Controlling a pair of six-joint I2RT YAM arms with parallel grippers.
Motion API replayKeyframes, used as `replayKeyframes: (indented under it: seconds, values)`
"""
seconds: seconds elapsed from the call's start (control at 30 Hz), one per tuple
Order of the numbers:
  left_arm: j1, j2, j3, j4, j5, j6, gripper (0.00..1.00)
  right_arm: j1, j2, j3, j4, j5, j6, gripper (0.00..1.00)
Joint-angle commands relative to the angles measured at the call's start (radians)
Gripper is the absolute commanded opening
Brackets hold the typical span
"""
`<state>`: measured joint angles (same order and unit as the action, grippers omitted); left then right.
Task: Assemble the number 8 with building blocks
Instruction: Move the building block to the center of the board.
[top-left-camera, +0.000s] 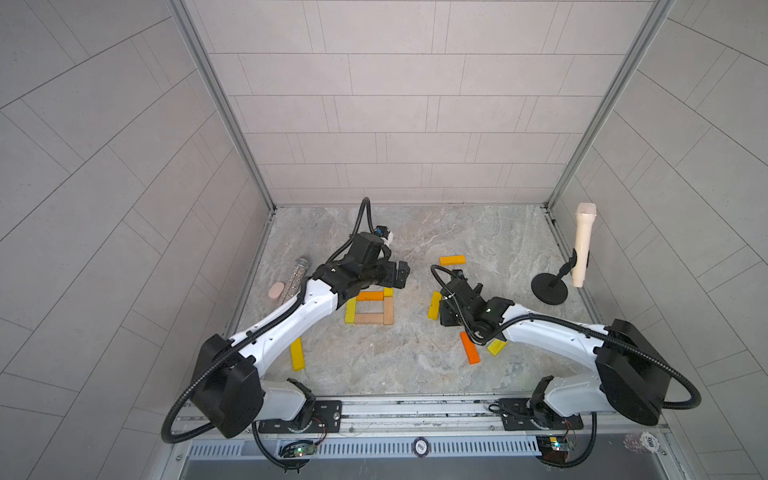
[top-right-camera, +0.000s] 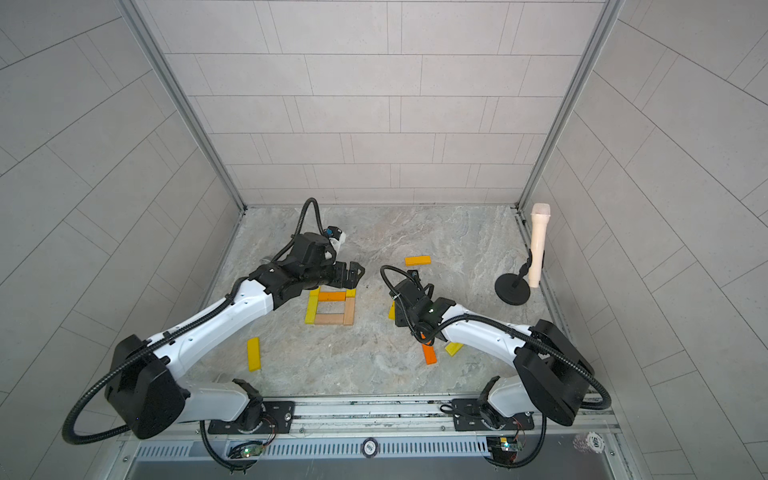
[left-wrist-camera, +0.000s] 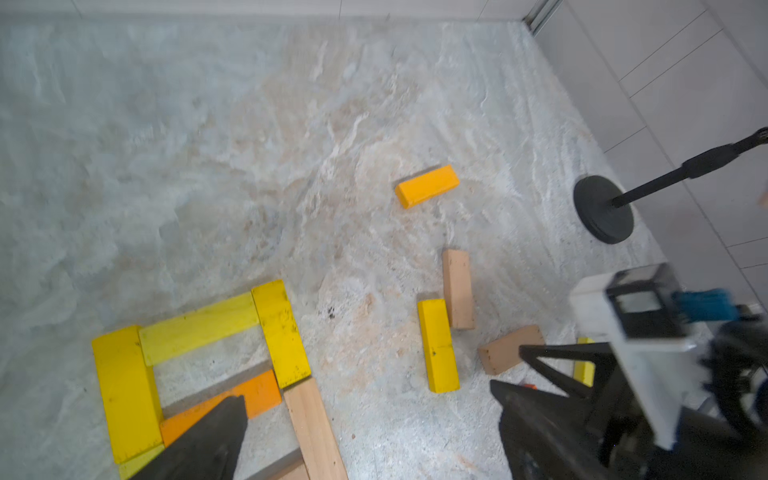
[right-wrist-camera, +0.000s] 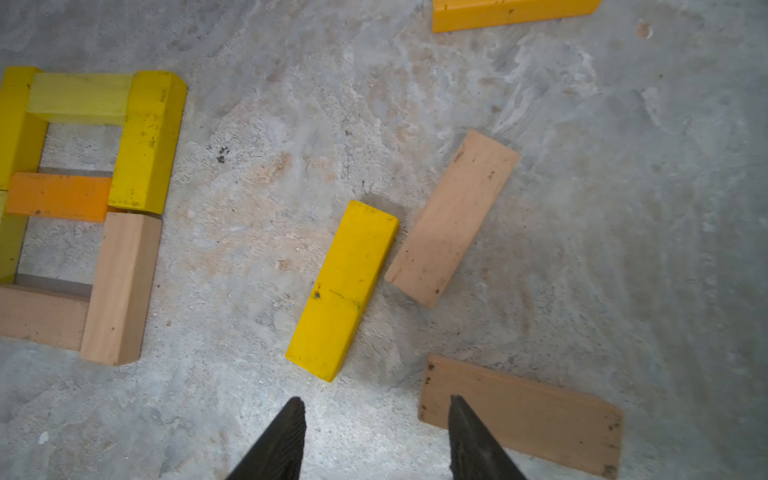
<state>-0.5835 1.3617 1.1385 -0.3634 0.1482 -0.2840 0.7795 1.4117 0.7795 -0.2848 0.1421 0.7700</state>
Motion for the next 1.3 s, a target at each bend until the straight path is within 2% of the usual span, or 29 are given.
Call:
replayKeyframes:
  seconds: [0.0, 0.1, 0.23, 0.37, 0.47, 0.6, 0.87, 1.07, 1.27]
  values:
    - [0.011, 0.023, 0.118, -0.060, -0.013, 0.182, 1.00, 0.025, 0.045, 0.034, -0.016, 0.050, 0.100, 0.56]
    - [0.016, 0.063, 0.190, -0.084, 0.021, 0.306, 1.00, 0.044, 0.091, 0.061, -0.009, 0.067, 0.138, 0.56]
    - [0.027, 0.122, 0.266, -0.101, -0.004, 0.412, 1.00, 0.056, 0.154, 0.089, 0.012, 0.074, 0.158, 0.55]
    - [0.066, 0.170, 0.324, -0.110, 0.111, 0.468, 1.00, 0.056, 0.212, 0.104, 0.038, 0.065, 0.170, 0.54]
    - [0.074, 0.175, 0.316, -0.099, 0.135, 0.480, 1.00, 0.057, 0.244, 0.117, 0.044, 0.070, 0.175, 0.53]
    - [0.079, 0.137, 0.209, -0.007, 0.128, 0.488, 1.00, 0.056, 0.279, 0.141, 0.038, 0.083, 0.158, 0.50]
    - [0.082, 0.101, 0.229, -0.056, 0.135, 0.430, 1.00, 0.052, 0.365, 0.214, 0.023, 0.088, 0.115, 0.48]
    - [0.082, 0.087, 0.213, -0.051, 0.055, 0.428, 1.00, 0.026, 0.406, 0.257, 0.019, 0.074, 0.082, 0.44]
    - [0.082, 0.100, 0.214, -0.049, 0.050, 0.421, 1.00, 0.015, 0.437, 0.305, 0.018, 0.067, 0.046, 0.39]
